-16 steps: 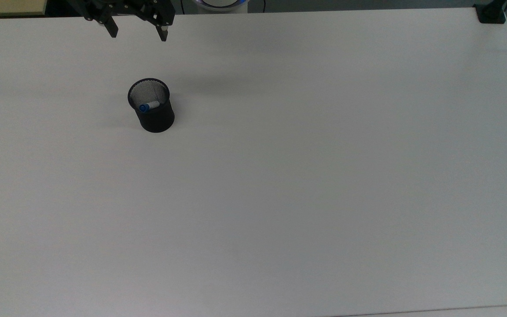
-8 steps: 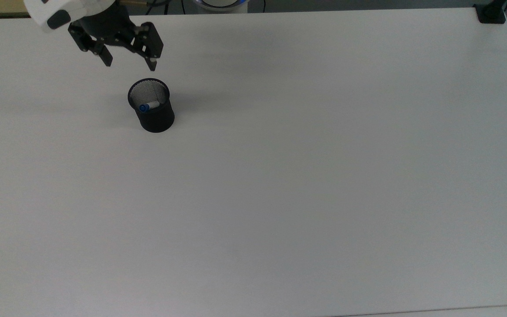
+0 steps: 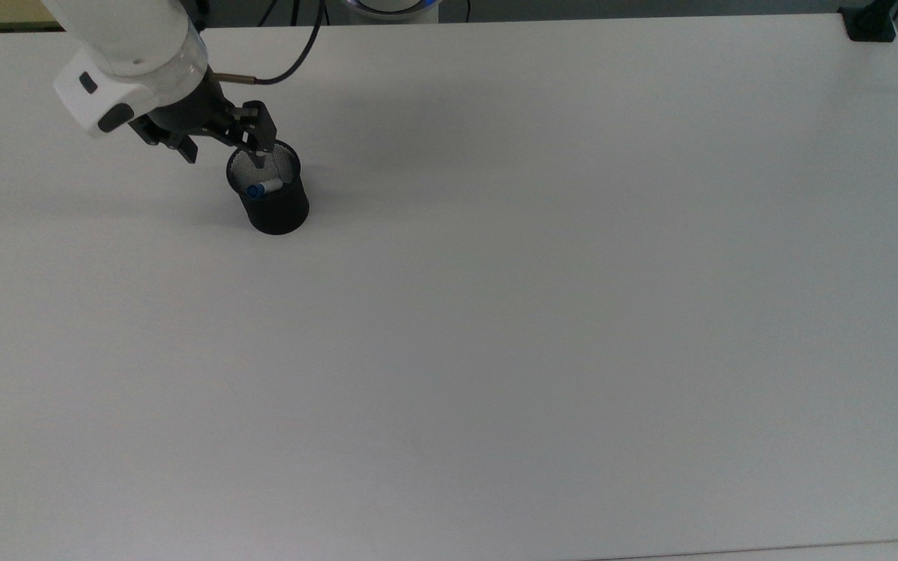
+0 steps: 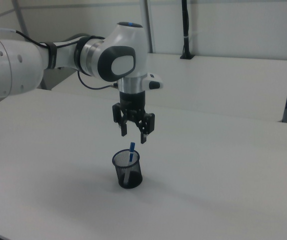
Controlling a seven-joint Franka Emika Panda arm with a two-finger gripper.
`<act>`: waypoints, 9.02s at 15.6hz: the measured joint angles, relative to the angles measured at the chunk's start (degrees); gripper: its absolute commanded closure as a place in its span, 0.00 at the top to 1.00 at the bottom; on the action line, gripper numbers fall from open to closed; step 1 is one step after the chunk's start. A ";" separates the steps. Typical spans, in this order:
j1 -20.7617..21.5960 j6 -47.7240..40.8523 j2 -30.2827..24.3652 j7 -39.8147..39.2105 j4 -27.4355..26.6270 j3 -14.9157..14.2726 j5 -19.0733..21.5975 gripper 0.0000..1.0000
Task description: Remove the marker
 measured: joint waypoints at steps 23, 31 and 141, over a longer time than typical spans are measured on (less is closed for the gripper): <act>1.96 2.49 3.38 -1.08 0.09 0.31 -2.65 0.12; 1.98 2.50 3.38 -1.34 0.15 0.32 -2.65 0.09; 11.53 -2.11 -16.11 12.48 -7.08 0.57 -1.46 1.00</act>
